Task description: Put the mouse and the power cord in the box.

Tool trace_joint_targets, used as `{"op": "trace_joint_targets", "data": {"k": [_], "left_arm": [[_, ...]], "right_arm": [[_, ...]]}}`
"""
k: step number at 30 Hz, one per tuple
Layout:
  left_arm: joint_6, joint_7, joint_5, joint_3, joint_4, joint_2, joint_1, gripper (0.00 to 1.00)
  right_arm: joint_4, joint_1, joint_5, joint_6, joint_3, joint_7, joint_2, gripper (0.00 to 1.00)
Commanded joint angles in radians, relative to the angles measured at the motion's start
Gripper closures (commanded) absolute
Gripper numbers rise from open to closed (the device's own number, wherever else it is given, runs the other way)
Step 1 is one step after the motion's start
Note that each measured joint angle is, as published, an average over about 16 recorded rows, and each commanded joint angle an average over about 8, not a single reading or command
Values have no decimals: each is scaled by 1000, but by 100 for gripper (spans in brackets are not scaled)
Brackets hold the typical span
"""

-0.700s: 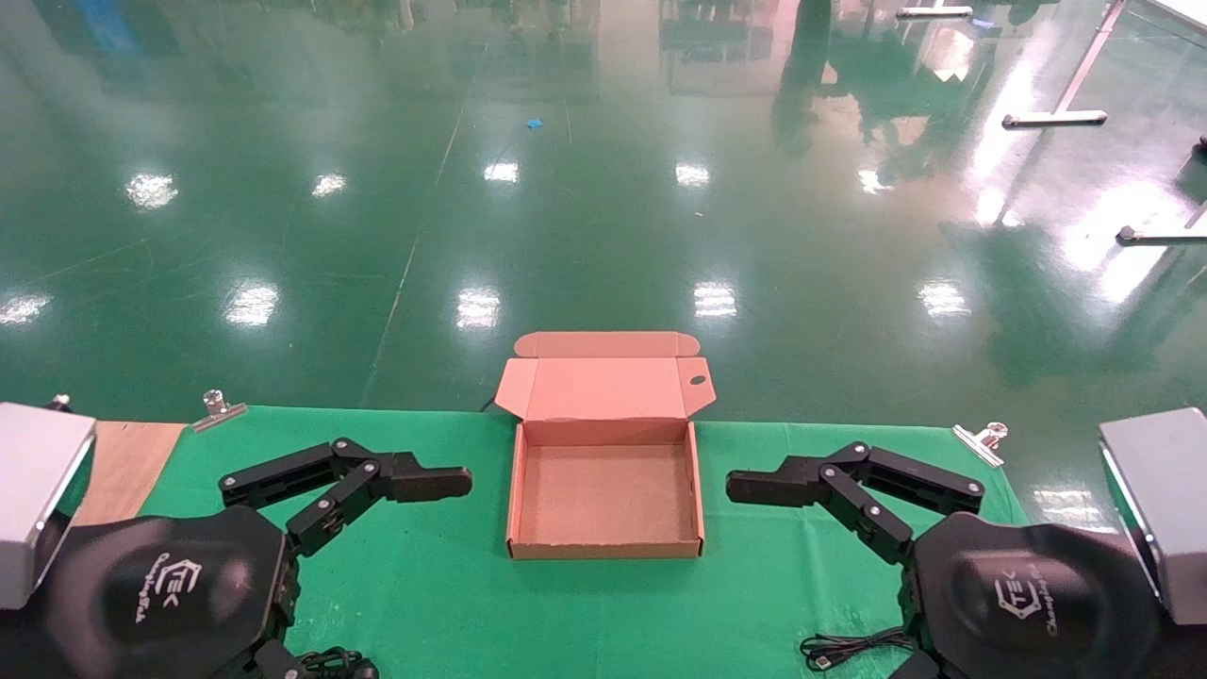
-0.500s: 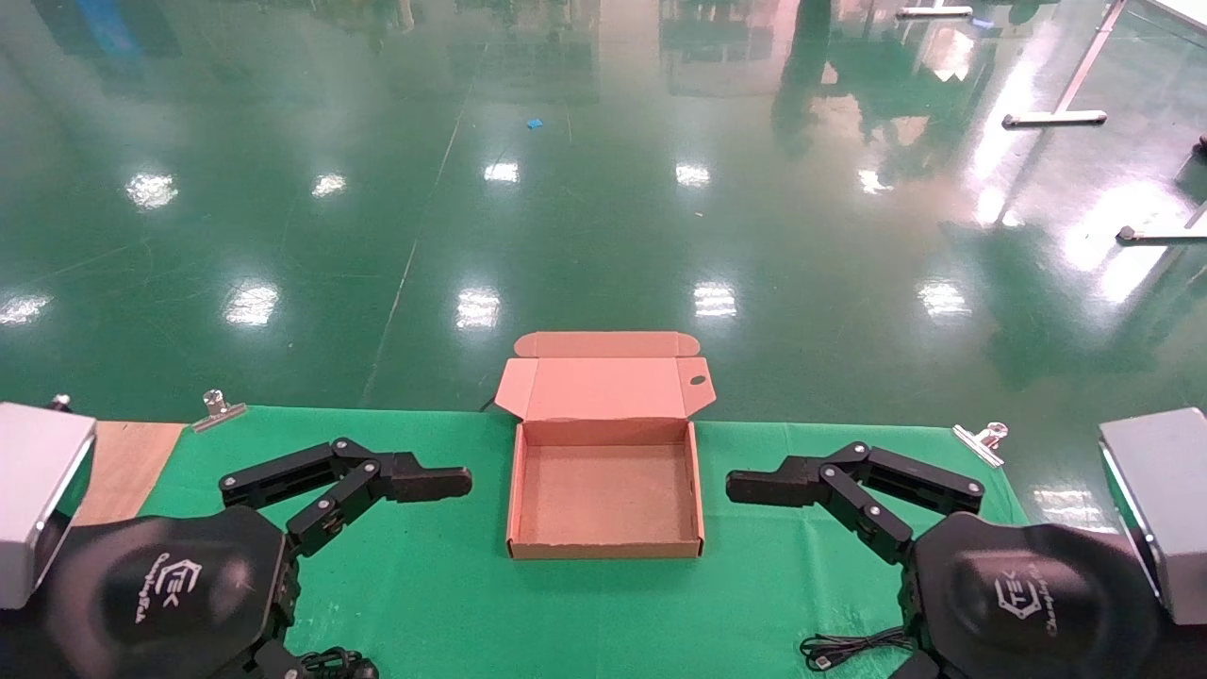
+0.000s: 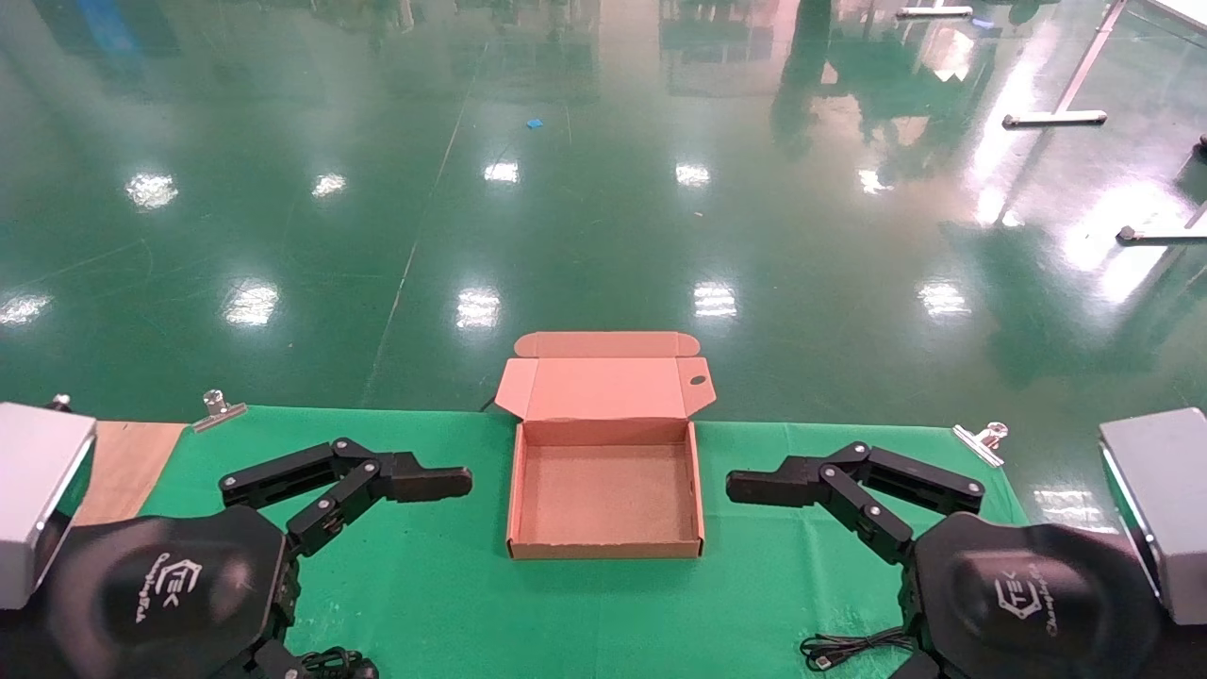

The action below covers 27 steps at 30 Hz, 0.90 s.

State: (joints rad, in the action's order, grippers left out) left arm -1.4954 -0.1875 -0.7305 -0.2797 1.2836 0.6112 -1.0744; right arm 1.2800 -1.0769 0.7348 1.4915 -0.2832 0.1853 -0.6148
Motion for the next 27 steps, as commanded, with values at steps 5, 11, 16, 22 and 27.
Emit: {"op": "trace_joint_targets", "data": {"k": [5, 11, 16, 22, 27], "left_arm": [[0, 0, 0, 0, 0, 0, 0, 0], [0, 0, -1, 0, 0, 0, 0, 0], [-10, 9, -41, -16, 10, -4, -11, 0], [-46, 35, -161, -71, 0, -13, -37, 0], [-65, 89, -292, -131, -59, -13, -58, 0]], "right_arm": [[0, 0, 0, 0, 0, 0, 0, 0], [0, 0, -1, 1, 0, 0, 0, 0], [-11, -6, 29, 16, -20, -9, -12, 0], [-41, -73, 202, 55, -98, -49, -31, 0], [-40, -154, 397, 63, -176, -65, -35, 0]]}}
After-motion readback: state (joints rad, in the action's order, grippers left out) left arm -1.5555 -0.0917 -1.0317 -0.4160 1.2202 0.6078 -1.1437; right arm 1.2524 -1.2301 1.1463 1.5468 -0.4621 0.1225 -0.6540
